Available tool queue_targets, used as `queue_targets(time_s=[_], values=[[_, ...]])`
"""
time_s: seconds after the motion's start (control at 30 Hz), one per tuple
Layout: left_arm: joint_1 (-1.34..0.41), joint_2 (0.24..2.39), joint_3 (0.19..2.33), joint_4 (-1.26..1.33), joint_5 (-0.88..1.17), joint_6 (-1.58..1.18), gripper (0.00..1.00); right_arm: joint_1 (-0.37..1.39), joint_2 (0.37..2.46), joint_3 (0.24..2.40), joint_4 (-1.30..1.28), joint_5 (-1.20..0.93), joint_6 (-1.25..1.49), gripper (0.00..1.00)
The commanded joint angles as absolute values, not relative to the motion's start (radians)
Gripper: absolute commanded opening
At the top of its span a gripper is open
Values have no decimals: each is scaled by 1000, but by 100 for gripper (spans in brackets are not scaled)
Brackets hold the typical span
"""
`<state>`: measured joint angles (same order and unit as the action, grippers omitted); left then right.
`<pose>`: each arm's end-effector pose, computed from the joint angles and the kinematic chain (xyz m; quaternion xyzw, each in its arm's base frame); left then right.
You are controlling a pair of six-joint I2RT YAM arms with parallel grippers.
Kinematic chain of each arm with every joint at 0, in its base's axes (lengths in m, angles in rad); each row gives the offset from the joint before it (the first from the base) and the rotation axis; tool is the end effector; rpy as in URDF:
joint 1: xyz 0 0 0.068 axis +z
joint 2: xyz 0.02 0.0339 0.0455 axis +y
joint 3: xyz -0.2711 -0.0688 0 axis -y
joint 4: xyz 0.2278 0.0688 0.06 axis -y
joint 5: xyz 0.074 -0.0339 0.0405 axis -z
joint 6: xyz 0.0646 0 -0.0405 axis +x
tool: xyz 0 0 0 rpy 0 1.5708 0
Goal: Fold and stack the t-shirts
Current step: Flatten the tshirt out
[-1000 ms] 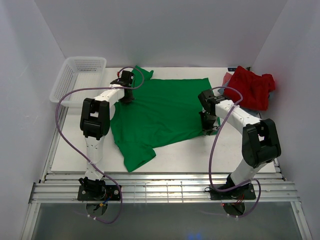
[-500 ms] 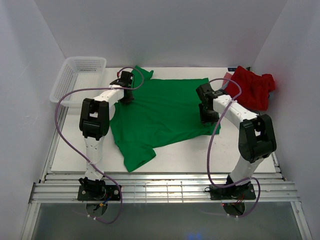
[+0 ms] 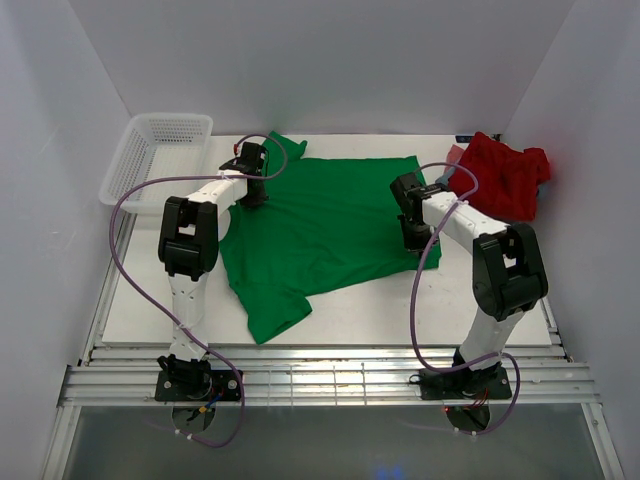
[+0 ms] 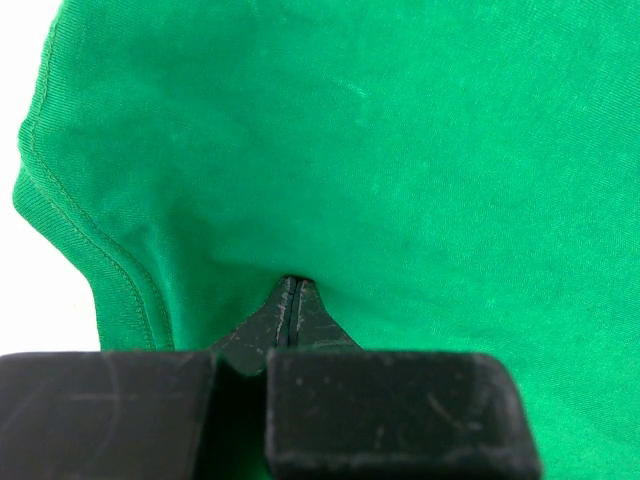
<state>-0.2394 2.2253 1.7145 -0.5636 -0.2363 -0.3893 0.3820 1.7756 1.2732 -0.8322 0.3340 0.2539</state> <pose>0.4682 -0.0987 0.1493 -0.1010 0.9577 0.0332 0.2673 0.3190 0.1053 0.1905 -0.0431 0.9785 -0.1205 0.1620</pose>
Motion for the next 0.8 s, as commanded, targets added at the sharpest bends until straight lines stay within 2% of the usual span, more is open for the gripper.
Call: queue_targets(time_s=[0.0,0.47,0.77], values=[[-230,2230,1672,-620,-210,-383,0,385,1737,1253,-848,350,258,8],[-230,2244,1672,-617,-192,-388,0,469,1519,1131,-1002,290,368,8],[-230,2244,1681,-617,-180,-387,0,551,1456,933,-1008,204,457,8]])
